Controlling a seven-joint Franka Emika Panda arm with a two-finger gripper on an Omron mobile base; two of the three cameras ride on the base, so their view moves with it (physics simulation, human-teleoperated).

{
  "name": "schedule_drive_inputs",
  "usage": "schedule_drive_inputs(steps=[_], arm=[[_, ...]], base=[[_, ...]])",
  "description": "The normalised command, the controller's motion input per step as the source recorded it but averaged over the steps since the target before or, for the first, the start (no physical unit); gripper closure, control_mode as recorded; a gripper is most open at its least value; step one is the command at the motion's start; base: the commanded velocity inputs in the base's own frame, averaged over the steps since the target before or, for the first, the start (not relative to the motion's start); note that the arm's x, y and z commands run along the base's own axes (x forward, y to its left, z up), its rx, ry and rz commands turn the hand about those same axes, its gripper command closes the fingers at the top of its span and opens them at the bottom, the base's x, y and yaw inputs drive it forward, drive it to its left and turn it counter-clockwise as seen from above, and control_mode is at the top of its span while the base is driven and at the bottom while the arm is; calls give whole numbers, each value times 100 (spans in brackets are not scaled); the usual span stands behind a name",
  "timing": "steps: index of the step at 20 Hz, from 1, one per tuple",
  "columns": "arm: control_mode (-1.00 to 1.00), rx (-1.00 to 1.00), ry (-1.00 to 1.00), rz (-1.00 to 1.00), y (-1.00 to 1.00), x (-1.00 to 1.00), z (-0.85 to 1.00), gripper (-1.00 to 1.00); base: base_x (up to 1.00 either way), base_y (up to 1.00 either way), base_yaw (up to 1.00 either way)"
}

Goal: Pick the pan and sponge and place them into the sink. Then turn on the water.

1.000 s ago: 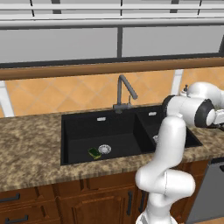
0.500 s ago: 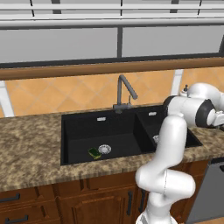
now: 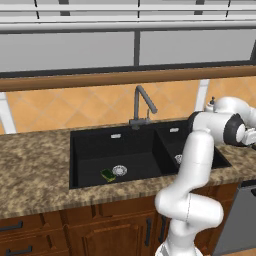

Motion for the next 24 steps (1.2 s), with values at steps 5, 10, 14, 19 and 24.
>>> schedule_drive_inputs(steps=[5, 10, 14, 19, 24], arm=[[-100, 0, 2, 3, -16, 14, -17, -100], [-100, 0, 0, 3, -17, 12, -16, -100], [-100, 0, 0, 3, -13, 9, -19, -100], [-100, 0, 0, 3, -11, 13, -23, -100], [-100, 0, 0, 2, -8, 17, -19, -100]], base=[[0, 0, 0], [0, 0, 0], [0, 0, 0], [0, 0, 0], [0, 0, 0]])
